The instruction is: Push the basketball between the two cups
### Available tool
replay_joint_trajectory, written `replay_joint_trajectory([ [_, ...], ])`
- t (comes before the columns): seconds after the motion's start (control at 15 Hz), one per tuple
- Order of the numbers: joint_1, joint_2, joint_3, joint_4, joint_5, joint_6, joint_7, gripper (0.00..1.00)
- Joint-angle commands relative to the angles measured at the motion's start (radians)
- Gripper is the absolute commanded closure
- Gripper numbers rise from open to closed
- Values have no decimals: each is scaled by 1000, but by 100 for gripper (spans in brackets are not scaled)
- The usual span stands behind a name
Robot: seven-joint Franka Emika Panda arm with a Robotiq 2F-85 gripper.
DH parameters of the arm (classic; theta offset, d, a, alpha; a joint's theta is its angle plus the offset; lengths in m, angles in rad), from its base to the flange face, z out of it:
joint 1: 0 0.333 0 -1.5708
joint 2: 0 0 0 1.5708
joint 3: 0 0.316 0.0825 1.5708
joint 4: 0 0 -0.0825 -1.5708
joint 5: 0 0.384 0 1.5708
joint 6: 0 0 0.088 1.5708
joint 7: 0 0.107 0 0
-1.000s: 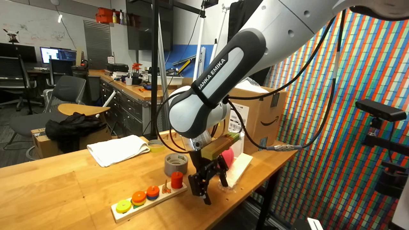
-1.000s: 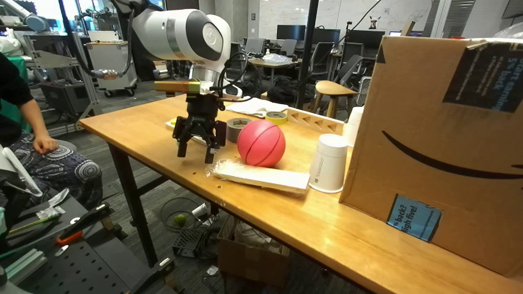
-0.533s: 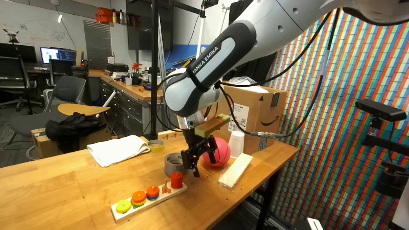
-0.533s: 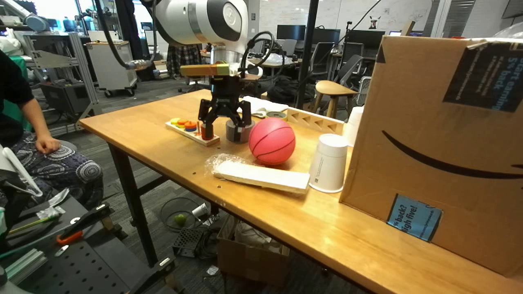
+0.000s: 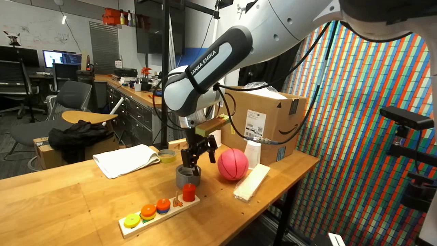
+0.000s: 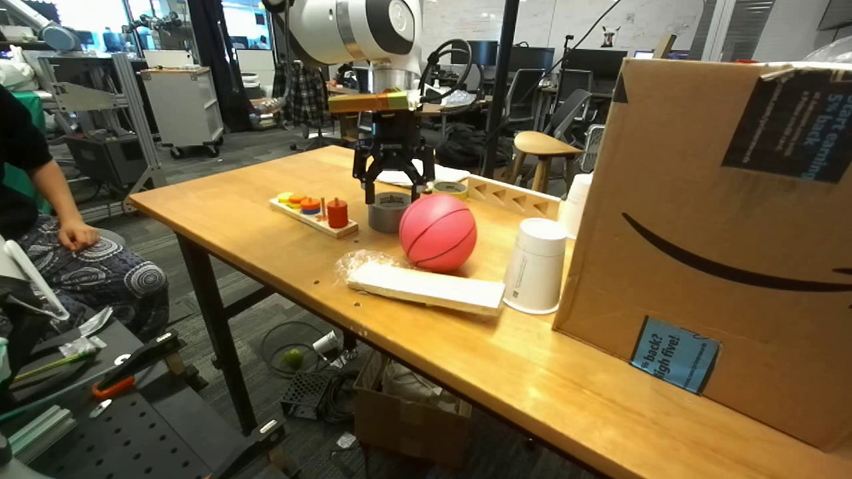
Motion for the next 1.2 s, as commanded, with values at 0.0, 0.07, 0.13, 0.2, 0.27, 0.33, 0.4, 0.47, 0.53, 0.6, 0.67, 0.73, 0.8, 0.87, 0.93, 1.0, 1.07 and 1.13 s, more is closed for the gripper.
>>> replay_joint_trajectory([
  [0.0, -3, 31, -6, 51, -2, -20, -24, 0],
  [0.07, -4, 31, -7, 46, 1, -15, -24, 0],
  [0.13, -6, 24, -6, 34, 6, -10, -26, 0],
  [0.2, -5, 17, -5, 24, 5, -7, -23, 0],
  [0.27, -5, 11, -4, 16, 6, -3, -21, 0],
  [0.33, -4, 3, -4, 7, 5, -3, -18, 0],
  [0.4, -2, -5, -4, -3, 5, 0, -14, 0],
  [0.47, -1, -12, -3, -11, 5, 1, -11, 0],
  [0.53, 0, -21, -2, -22, 5, 3, -9, 0],
  [0.6, 2, -28, -1, -30, 4, 5, -6, 0],
  [0.67, 3, -38, 0, -42, 5, 6, -3, 0],
  [0.73, 3, -45, 1, -51, 7, 8, -4, 0],
  [0.8, 4, -55, 5, -65, 13, 12, -6, 0],
  [0.87, 6, -65, 8, -80, 15, 9, -4, 0],
  [0.93, 12, -82, 10, -106, 10, 10, 6, 0],
  [1.0, 15, -99, 13, -130, 6, 15, 12, 0],
  [1.07, 19, -116, 14, -157, 0, 18, 21, 0],
  [1.13, 19, -131, 13, -182, -1, 17, 28, 0],
])
